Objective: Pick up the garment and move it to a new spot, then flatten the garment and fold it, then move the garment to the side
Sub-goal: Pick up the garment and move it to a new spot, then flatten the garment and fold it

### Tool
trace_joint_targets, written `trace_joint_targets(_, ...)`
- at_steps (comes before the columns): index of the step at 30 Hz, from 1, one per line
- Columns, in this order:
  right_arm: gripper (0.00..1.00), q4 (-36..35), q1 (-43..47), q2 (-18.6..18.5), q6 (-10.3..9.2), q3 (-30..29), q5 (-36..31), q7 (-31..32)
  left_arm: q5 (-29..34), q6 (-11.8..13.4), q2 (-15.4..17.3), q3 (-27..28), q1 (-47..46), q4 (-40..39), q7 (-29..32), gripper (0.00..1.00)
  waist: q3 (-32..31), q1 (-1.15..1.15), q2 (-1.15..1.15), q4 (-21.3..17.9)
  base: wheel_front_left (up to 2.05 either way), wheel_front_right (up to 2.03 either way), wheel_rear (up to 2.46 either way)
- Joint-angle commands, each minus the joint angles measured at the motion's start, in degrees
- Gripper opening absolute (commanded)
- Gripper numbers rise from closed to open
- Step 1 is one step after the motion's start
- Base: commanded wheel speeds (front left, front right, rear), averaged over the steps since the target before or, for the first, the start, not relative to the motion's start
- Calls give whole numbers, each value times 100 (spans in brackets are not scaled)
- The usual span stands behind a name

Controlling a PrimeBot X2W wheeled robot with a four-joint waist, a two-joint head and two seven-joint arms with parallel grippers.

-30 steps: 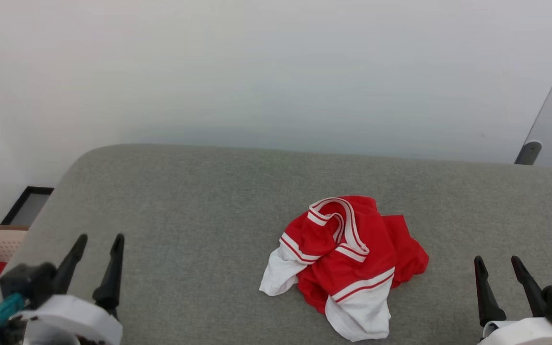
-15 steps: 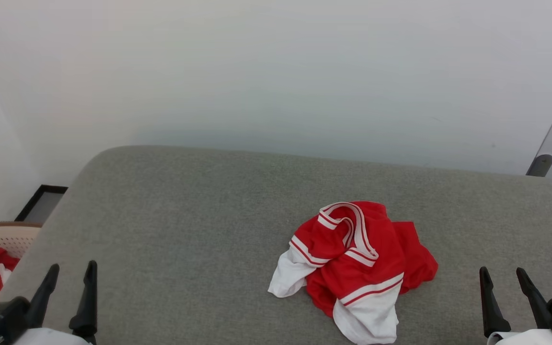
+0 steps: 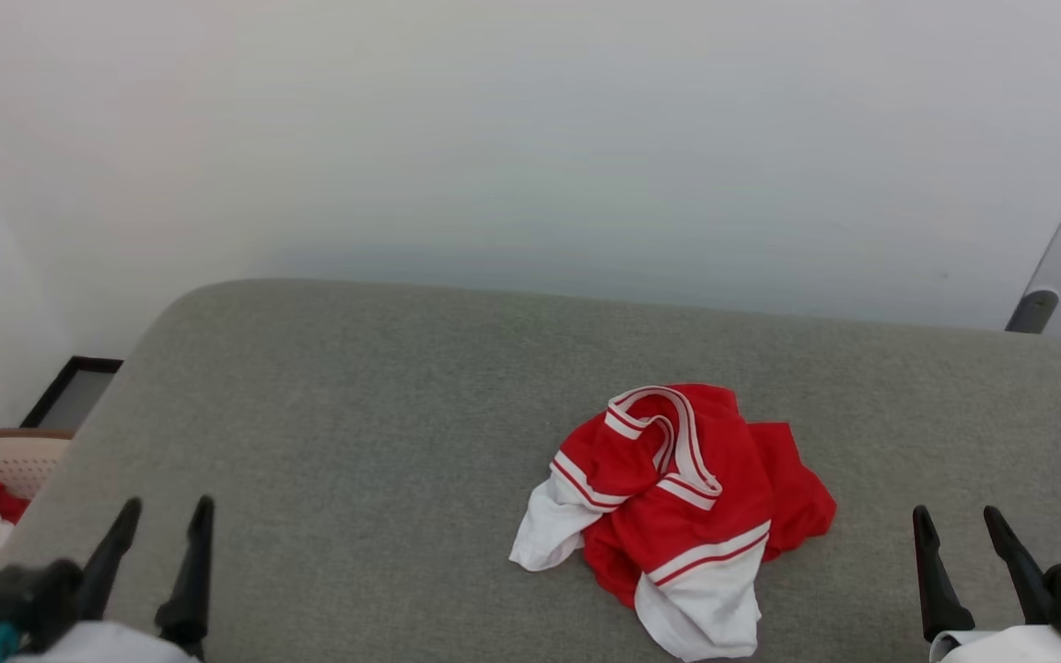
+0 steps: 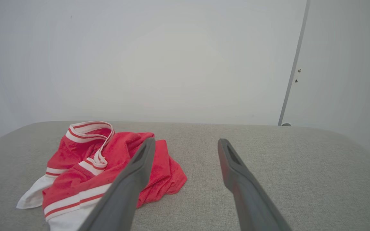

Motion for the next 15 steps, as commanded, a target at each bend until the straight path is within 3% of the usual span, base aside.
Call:
trace_joint_targets(1,100,-25,-69,-29,-2,14,20,-2,10,-56,25,-18,-110,-47,40,100,47,0,0,-58,0,0,0)
trace_joint_targets(15,100,-110,-522,-47,-2,84,-37,-9,-495,-729,360,-707,-1751,-512,2169,100,635,0,0,-727,0,0,0)
